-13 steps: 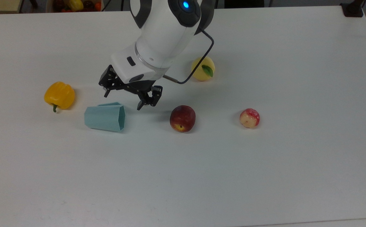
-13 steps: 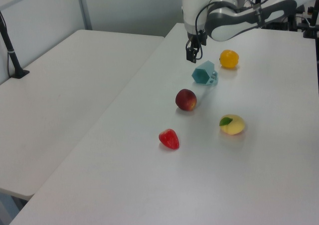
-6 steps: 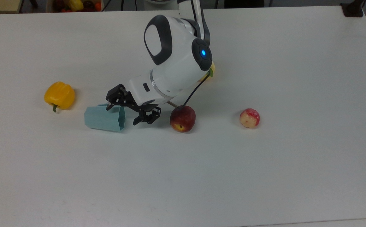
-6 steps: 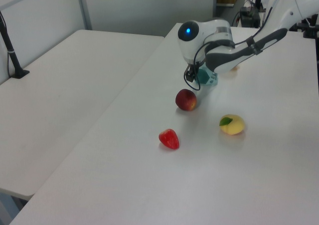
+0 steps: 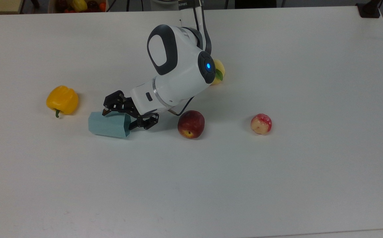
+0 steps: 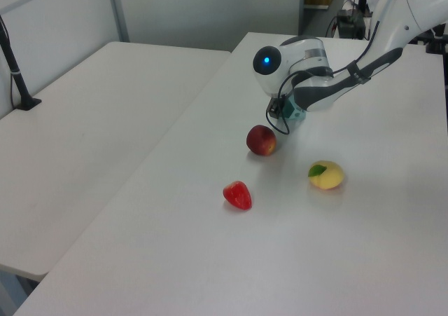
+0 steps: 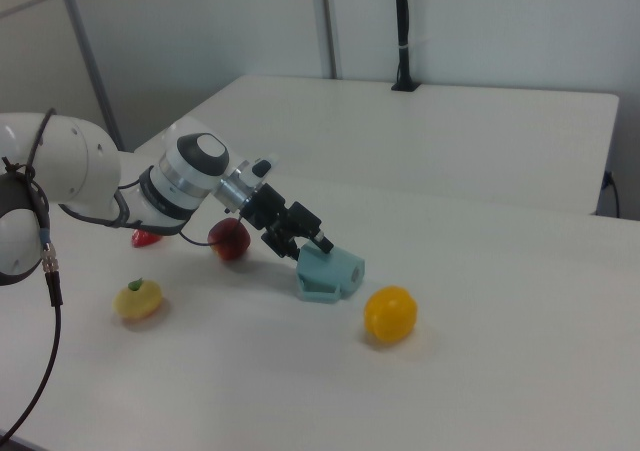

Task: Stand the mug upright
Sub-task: 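Close the gripper on the mug's rim and lift it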

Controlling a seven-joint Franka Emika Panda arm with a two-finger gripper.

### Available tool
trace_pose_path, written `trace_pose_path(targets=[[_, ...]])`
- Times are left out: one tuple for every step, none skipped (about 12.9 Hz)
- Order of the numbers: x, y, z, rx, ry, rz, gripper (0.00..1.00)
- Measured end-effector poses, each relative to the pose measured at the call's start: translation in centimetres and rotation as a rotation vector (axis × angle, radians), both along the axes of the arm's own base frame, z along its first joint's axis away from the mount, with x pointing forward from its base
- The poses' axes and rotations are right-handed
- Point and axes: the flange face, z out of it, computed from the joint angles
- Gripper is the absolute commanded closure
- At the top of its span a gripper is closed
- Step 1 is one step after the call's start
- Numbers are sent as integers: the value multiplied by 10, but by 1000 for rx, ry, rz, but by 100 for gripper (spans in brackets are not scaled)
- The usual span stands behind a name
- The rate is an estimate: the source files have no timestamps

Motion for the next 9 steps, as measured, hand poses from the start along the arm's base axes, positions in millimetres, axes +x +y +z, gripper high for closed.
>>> trace_pose_path(targets=[[-2, -3, -4, -16, 10, 6, 19], [-4, -8, -9, -28, 20, 7, 38], [-5, -12, -12, -35, 27, 6, 69], [-6, -17, -14, -39, 31, 1, 88], [-6, -19, -14, -40, 32, -1, 100], [-6, -20, -10, -48, 27, 0, 100], [-6, -21, -6, -51, 23, -3, 100], [-6, -23, 0, -53, 16, -8, 100], [-5, -25, 7, -56, 7, -9, 100]])
